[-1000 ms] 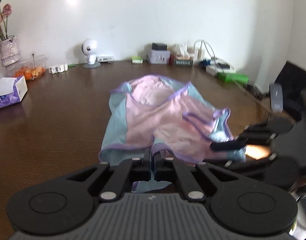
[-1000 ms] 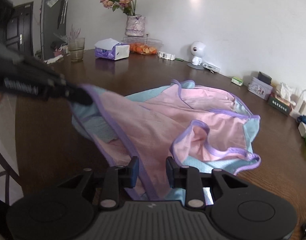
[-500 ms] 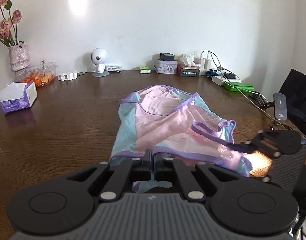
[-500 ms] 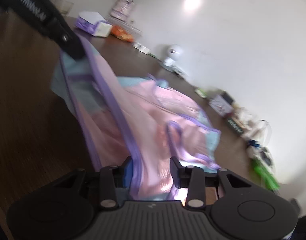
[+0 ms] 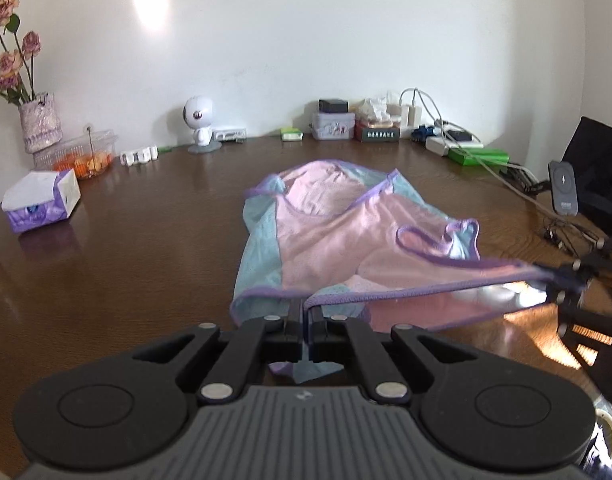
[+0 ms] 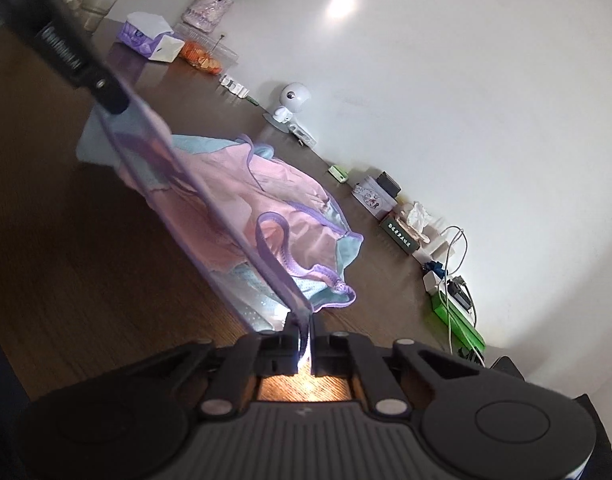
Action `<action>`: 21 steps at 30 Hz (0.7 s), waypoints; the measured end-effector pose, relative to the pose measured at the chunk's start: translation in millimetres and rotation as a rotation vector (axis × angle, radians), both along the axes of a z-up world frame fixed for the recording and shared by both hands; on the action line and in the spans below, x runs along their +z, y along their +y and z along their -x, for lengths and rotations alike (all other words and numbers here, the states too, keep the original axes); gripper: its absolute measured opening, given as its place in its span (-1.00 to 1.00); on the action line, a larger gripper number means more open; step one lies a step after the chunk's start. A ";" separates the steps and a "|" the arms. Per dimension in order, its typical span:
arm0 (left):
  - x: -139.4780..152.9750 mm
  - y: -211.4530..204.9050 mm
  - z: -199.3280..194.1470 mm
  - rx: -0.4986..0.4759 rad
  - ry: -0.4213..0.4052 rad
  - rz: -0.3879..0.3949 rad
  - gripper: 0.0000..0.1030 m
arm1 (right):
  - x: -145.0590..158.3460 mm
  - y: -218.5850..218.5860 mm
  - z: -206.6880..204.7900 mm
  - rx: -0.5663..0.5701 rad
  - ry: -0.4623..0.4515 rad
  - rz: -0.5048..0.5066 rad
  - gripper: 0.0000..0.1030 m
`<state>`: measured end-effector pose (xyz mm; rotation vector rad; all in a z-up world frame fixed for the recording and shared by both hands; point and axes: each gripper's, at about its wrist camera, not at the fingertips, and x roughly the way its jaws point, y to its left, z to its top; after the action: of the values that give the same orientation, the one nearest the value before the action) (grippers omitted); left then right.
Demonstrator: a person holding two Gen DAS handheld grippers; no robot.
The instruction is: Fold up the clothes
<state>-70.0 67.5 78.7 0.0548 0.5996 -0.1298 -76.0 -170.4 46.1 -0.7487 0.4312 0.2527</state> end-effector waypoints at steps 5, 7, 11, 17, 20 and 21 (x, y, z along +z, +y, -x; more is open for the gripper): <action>-12.4 28.0 26.3 0.183 -0.028 0.204 -0.96 | 7.3 -0.4 7.0 0.005 -0.024 -0.032 -0.54; -15.1 35.3 36.0 0.213 -0.031 0.243 -0.96 | 5.6 -0.6 10.9 0.010 -0.021 -0.025 -0.50; -8.9 24.3 53.8 0.154 -0.041 0.214 -0.96 | 16.7 -3.2 26.9 0.011 -0.061 -0.070 -1.00; -4.3 -14.0 64.1 0.002 -0.080 -0.014 -0.84 | 41.7 -29.1 25.3 0.011 -0.060 -0.145 -1.00; -21.5 -29.3 74.0 -0.056 -0.063 -0.096 -0.19 | 29.5 -33.3 30.0 0.045 0.003 -0.121 -0.99; -24.3 -34.4 79.6 -0.081 -0.076 -0.129 -0.01 | 24.7 -33.8 32.7 0.055 0.027 -0.118 -0.99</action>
<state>-149.6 33.1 54.5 0.2084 0.5299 -0.1668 -108.7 -204.2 70.9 -0.6424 0.4174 0.3376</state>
